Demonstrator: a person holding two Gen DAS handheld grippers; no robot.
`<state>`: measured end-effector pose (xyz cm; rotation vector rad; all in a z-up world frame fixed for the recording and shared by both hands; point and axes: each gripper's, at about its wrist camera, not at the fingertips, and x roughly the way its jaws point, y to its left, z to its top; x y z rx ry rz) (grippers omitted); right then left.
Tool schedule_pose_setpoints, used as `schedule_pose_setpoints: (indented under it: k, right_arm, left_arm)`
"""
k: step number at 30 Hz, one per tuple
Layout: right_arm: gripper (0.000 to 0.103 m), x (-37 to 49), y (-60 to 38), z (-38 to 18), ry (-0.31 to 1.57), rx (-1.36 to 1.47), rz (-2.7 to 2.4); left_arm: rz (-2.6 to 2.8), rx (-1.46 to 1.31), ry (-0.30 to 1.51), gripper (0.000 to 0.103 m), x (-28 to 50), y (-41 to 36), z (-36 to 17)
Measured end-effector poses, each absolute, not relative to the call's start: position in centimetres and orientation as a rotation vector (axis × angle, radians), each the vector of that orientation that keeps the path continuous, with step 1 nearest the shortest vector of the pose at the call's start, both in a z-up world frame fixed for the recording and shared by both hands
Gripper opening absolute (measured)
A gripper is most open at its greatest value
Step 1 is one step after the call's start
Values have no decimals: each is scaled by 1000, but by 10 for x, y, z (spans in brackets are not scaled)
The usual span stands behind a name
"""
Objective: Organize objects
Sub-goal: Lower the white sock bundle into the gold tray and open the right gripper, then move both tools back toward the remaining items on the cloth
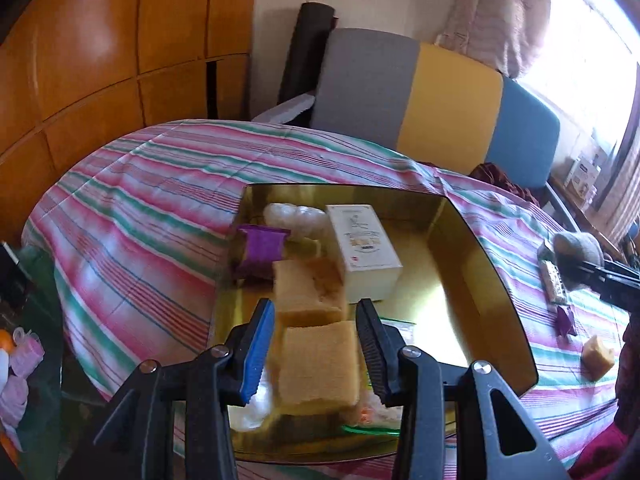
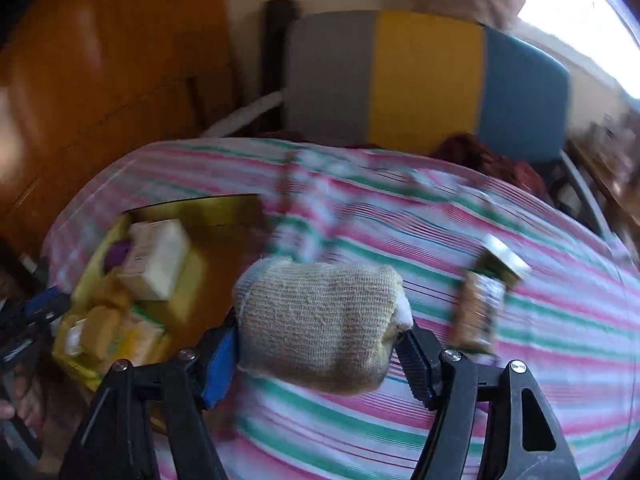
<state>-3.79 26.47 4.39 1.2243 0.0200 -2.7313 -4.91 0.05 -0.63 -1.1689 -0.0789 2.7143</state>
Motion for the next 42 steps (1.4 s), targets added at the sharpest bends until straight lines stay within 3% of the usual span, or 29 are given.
schedule_pose_setpoints:
  k: [10,18,21,23,25,42]
  right_arm:
    - [70,-94,133,-18,352,1423,-2440]
    - [71,-112,108,-50,254,1451,-2391]
    - [77,-108,104,-50,254,1421,-2380]
    - [94,-105,105,-47,249,1390,-2401]
    - [100,-102,104,-39,235,1351,-2434]
    - [102,-65,138,-8,158,1265,-2636]
  left_arm:
    - [2772,-1212,-173,42,-48,-44,-13]
    - [2759,-1254,-198,42,-47,-50,-25]
    - [2756,-1253,-200,42,-47,-49,-25]
    - [2759,-1251,-201,42,-47,-49,-24]
    - [2761,-1251,-204,42,-48,-49,-23]
    - [2769,-1183,-153,42,-34,-38,-6]
